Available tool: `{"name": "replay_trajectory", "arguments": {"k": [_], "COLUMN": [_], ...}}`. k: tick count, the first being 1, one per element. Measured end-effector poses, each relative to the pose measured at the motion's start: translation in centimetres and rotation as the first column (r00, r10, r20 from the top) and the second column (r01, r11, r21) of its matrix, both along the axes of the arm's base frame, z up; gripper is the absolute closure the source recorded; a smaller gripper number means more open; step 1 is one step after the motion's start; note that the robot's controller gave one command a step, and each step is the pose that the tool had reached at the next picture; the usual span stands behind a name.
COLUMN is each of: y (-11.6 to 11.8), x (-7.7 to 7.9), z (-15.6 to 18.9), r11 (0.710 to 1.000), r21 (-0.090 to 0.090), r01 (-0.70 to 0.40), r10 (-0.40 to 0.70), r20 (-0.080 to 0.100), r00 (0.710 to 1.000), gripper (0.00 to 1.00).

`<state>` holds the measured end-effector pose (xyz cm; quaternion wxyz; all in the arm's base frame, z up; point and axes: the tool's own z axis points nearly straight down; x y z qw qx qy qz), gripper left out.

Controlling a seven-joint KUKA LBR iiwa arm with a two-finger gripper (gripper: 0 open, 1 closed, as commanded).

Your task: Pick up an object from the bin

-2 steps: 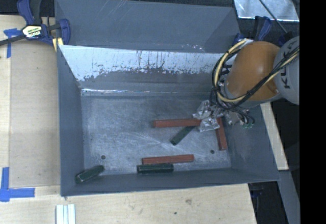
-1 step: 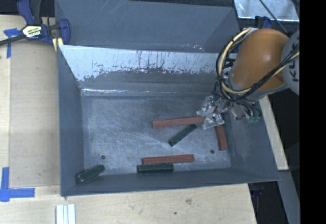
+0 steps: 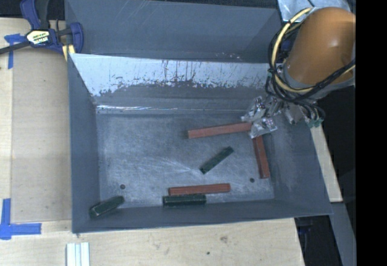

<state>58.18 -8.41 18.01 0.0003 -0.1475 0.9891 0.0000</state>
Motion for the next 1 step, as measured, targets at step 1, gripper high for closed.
{"name": "replay_trajectory", "arguments": {"k": [1], "y": [-0.02], "x": [0.48], "z": [2.53], "r11": [1.000], "r21": [-0.002], "r01": [-0.002], "r10": [0.002], "r20": [0.011], "r00": [1.000], "gripper": [1.00]}}
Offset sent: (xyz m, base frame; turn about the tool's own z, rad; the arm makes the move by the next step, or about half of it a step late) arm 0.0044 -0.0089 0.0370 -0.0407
